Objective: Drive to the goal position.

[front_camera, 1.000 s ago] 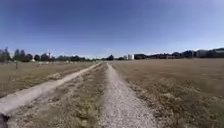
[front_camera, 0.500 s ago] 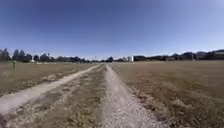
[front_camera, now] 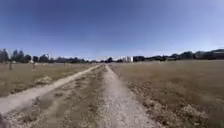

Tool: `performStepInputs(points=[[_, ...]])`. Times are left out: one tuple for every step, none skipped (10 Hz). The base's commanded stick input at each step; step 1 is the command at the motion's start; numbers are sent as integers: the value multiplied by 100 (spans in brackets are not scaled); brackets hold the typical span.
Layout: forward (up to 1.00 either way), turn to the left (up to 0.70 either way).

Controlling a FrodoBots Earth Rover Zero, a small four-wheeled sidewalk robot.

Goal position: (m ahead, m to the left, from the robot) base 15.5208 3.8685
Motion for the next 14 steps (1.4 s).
performStepInputs(points=[[70, 0], [70, 0], [70, 0], [70, 0], [70, 0], [70, 0], [70, 0], [70, 0], [70, 0], [70, 0], [70, 0], [70, 0], [70, 0], [70, 0]])
